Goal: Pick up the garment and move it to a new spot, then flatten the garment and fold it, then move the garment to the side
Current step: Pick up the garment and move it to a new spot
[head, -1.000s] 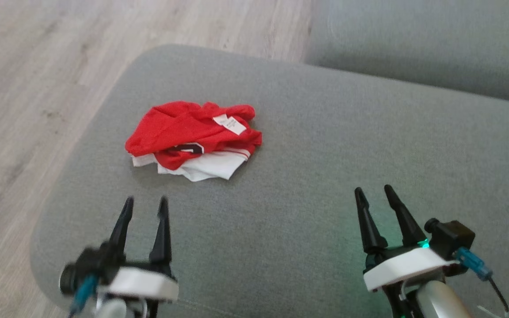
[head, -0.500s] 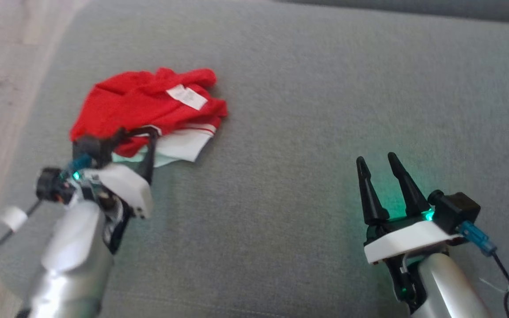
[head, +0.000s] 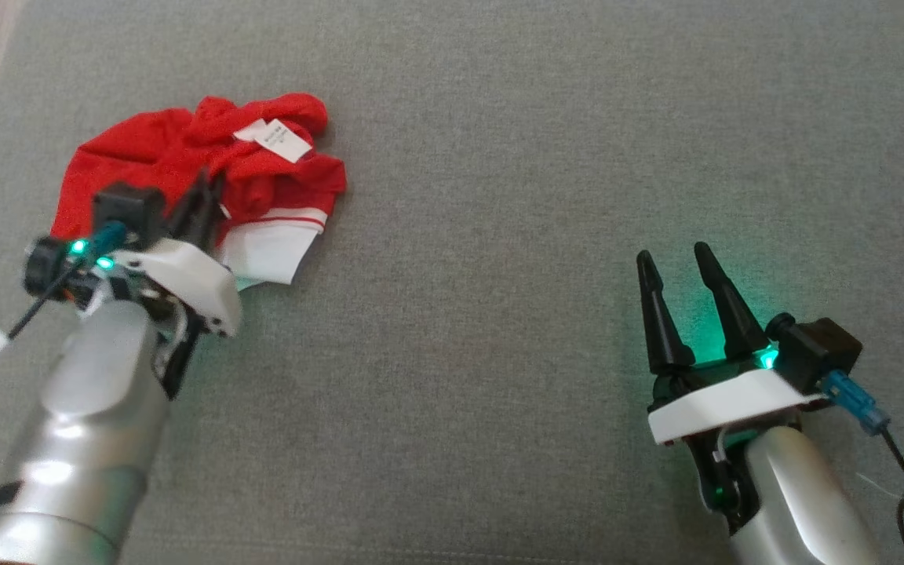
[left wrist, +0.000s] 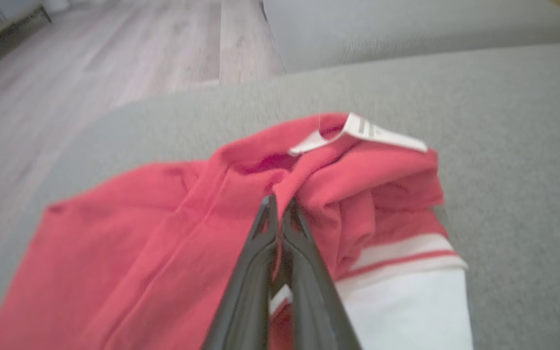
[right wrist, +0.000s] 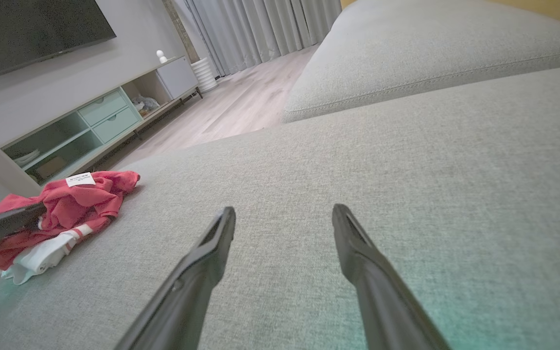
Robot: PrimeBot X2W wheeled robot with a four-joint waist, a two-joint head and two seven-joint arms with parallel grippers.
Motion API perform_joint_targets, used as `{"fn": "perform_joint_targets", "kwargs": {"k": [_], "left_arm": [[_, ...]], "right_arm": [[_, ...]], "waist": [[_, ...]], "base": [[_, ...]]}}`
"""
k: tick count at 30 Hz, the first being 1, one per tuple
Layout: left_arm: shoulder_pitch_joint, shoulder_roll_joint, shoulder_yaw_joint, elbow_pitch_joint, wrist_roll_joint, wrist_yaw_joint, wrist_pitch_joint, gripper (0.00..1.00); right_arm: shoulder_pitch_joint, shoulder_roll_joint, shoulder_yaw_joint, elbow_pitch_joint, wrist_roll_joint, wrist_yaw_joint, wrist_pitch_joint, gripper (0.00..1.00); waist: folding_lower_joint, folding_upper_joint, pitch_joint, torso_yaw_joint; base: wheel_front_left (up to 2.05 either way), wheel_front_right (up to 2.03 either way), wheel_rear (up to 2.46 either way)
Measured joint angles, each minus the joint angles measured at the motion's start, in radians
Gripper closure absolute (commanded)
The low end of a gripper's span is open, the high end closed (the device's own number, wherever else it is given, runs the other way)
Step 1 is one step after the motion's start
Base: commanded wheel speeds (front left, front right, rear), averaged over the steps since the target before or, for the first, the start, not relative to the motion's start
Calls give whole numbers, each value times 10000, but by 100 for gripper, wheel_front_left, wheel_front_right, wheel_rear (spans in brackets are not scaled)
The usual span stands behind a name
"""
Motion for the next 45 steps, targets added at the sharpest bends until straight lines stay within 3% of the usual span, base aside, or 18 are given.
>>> {"fn": "perform_joint_targets", "kwargs": {"k": [7,14,18,24,28,29,30,33,36,41,45], "left_arm": [[-384,585,-376,-777,422,0,-1601,100],[-382,1195,-1043,-3992,732,0,-1756,100],[-366,1419,-1900,-5492,731,0,-1797,100],[-411,1315,-3214,-6539,497,0,-1804,100],[-756,721,-4167,-6543,142,0,-1802,100],[-842,456,-4316,-6389,-194,0,-1779,58],[-843,205,-4431,-6176,-756,0,-1613,0],[-848,-253,-4966,-5697,-1239,0,-1572,0],[-1018,-314,-5114,-5244,-1287,0,-1632,0],[-1184,-230,-4798,-4886,-1306,52,-1755,0],[-1144,211,-4205,-4840,-1310,259,-1791,0]], "right_arm": [[1,0,86,234,178,0,-46,0],[-2,0,163,372,481,0,-90,0],[-9,2,278,393,623,0,-92,0],[-56,0,336,236,644,0,-117,0],[-156,0,309,109,734,0,-117,0],[-158,2,290,96,734,0,-117,0],[-157,2,278,96,732,0,-117,0],[-151,-2,213,79,734,0,-117,0],[-153,4,211,56,734,0,-117,0],[-153,0,151,35,734,0,-117,0],[-145,0,105,31,732,0,-119,0]], "waist": [[-3,0,-445,-155],[-3,0,-925,-561],[-3,0,-1078,-951],[-3,0,-1124,-1704],[-3,1,-1012,-2213],[-3,0,-973,-2332],[-2,0,-939,-2449],[-4,0,-779,-2671],[2,0,-616,-2712],[0,0,-671,-2387],[-2,0,-870,-2050]], "base": [[0,0,0],[0,0,0],[0,0,0],[0,0,0],[0,0,0],[0,0,0],[0,0,0],[0,0,0],[0,0,0],[0,0,0],[0,0,0]]}}
